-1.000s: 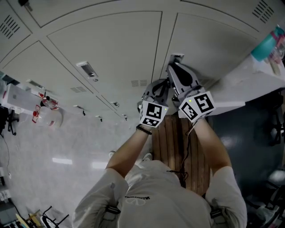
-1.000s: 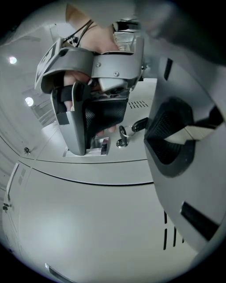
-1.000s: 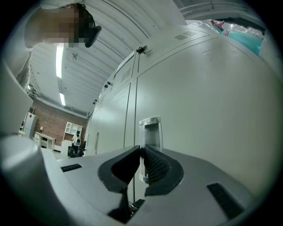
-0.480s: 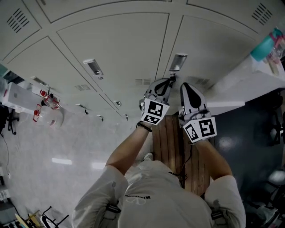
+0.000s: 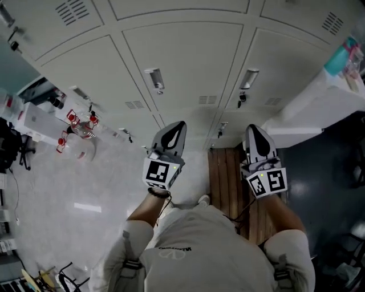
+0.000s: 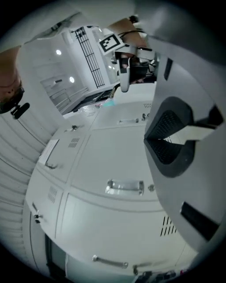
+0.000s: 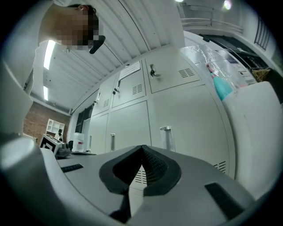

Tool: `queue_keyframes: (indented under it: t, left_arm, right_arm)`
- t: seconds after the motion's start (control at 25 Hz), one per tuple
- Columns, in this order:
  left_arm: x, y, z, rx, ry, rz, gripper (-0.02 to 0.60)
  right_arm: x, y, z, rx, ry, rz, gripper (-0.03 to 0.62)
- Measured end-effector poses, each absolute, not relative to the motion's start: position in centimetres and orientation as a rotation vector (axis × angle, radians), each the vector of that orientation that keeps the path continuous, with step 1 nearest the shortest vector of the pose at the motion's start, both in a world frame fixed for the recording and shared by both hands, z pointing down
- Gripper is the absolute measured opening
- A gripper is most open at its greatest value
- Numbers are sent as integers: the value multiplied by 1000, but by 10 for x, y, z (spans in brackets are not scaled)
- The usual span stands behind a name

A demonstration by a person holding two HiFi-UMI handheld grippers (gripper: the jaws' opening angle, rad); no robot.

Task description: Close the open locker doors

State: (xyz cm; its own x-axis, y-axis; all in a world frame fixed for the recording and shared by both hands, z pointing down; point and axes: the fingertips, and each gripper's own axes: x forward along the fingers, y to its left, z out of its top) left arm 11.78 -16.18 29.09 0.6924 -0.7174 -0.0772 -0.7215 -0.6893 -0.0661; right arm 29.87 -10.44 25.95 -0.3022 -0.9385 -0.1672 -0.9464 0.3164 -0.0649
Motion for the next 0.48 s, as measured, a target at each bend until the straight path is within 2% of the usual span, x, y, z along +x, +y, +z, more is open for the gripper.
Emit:
queue_keyframes:
  t: [0.24, 0.48]
  left_arm:
    - [8, -128, 248, -2708, 1350, 106, 5]
    - [-45, -112, 242, -2646, 1403, 126, 3]
  right_arm:
    - [240, -87, 231, -1669, 2415, 81, 9]
    - [194, -68, 219, -1646, 2439, 111, 9]
